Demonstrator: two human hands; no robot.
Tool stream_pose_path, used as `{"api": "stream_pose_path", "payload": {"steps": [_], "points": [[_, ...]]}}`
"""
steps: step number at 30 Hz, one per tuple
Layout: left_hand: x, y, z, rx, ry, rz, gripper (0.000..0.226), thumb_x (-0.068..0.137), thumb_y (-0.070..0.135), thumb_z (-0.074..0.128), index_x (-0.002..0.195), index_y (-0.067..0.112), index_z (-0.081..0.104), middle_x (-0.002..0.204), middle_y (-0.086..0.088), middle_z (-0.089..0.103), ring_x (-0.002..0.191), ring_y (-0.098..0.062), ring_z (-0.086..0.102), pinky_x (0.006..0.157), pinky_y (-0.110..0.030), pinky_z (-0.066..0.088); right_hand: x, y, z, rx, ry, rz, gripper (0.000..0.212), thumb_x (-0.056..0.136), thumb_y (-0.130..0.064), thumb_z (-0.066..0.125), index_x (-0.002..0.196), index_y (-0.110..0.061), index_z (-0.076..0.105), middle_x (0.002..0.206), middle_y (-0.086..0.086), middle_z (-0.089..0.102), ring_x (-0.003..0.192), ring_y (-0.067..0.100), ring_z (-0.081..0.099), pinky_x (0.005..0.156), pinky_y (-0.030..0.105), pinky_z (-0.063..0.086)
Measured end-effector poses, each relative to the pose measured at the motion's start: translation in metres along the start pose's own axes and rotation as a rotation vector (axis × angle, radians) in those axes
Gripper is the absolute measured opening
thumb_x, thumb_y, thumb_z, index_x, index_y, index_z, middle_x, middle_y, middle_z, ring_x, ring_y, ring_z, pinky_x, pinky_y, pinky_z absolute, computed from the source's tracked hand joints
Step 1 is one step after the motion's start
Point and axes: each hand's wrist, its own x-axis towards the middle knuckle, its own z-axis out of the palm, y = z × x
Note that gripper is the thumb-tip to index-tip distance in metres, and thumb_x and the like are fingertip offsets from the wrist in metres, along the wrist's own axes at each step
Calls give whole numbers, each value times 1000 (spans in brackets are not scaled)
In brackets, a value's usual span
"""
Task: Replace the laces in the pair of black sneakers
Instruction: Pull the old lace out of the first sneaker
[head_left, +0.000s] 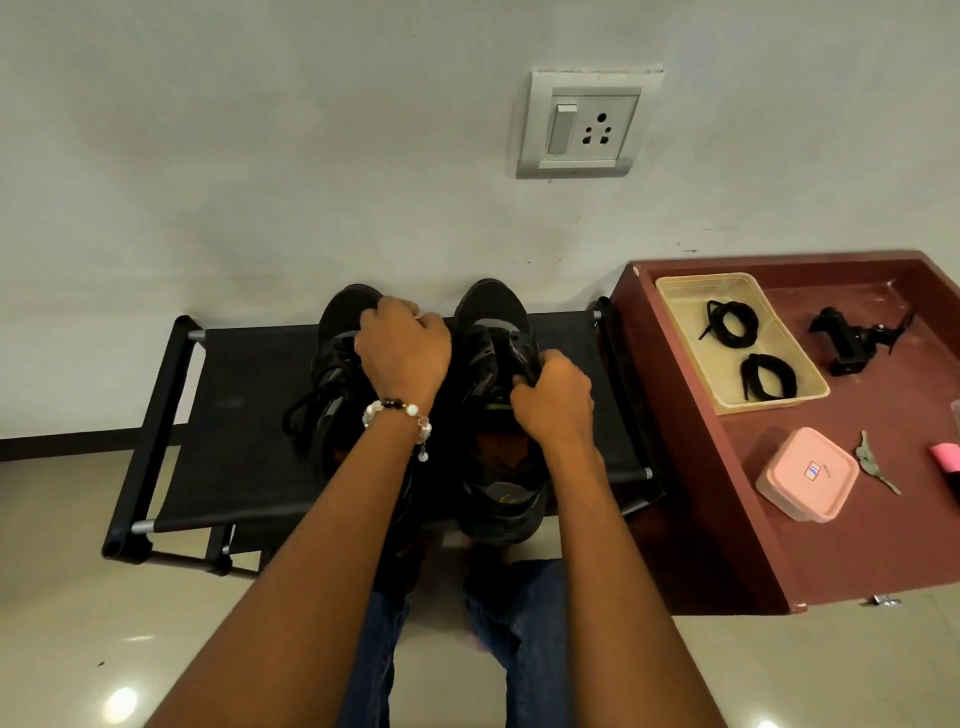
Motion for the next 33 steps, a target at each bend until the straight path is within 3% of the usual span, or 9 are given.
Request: {"api": "stream_pose_path", "payload": {"steps": [3, 5, 8, 10, 13, 19, 25, 28, 33], "points": [[-10, 8, -11, 251, 9, 188, 32, 90, 20, 55, 121, 13, 59, 128, -12, 50, 118, -33, 47, 92, -43, 43, 6, -5, -1, -18, 51, -222, 46, 90, -25, 64, 133, -14, 53, 123, 13, 56, 116, 33, 52, 94, 43, 48], [-11, 14, -18, 180, -229, 338, 26, 89, 19, 57, 111, 12, 68, 117, -10, 62, 107, -27, 59, 89, -38, 50, 11, -8, -3, -32, 63, -350, 46, 92, -21, 62, 136, -14, 53, 126, 13, 55, 118, 32, 50, 97, 43, 46], [-18, 12, -24, 218, -733, 264, 28, 85, 21, 64, 109, 8, 66, 105, -13, 67, 92, -29, 65, 84, -40, 55, 15, -10, -3, -135, 59, -427, 43, 93, -10, 52, 135, -17, 56, 127, 13, 54, 118, 34, 46, 93, 45, 46], [-22, 4, -17, 395, -824, 259, 44, 83, 24, 66, 122, 9, 54, 118, -16, 56, 95, -33, 61, 85, -42, 54, 15, -12, 0, -213, 32, -424, 42, 93, -7, 45, 132, -17, 59, 126, 13, 51, 114, 35, 44, 92, 47, 46], [-29, -8, -1, 434, -707, 230, 47, 88, 21, 59, 129, 5, 43, 130, -19, 36, 100, -36, 54, 85, -40, 50, 13, -17, 4, -356, 8, -405, 38, 92, -11, 45, 127, -13, 61, 130, 12, 46, 114, 34, 41, 90, 52, 47], [-35, -14, 8, 263, -540, 108, 22, 88, 21, 53, 103, 6, 55, 98, -13, 62, 82, -29, 58, 64, -33, 44, 21, -22, 8, -430, 70, -353, 28, 90, -8, 56, 116, -14, 64, 125, 8, 48, 111, 31, 46, 86, 51, 50], [-40, -12, 10, 280, -495, 68, 26, 89, 23, 52, 109, 6, 52, 103, -14, 60, 81, -29, 56, 62, -32, 40, 21, -21, 11, -303, 203, -339, 15, 94, -22, 58, 102, -13, 66, 106, 7, 60, 95, 28, 59, 67, 35, 46], [-40, -11, 10, 300, -495, 49, 31, 91, 26, 51, 115, 6, 51, 111, -16, 58, 96, -36, 59, 68, -35, 41, 24, -20, 8, -79, 239, -145, 17, 96, -26, 53, 103, -12, 61, 104, 7, 64, 95, 29, 59, 67, 33, 38], [-40, -11, 12, 315, -499, 55, 36, 92, 26, 51, 121, 5, 48, 117, -18, 57, 103, -38, 58, 71, -36, 42, 36, -13, 3, 376, 251, 172, 15, 93, -25, 52, 96, -15, 63, 95, 2, 69, 99, 24, 64, 85, 38, 50]]}}
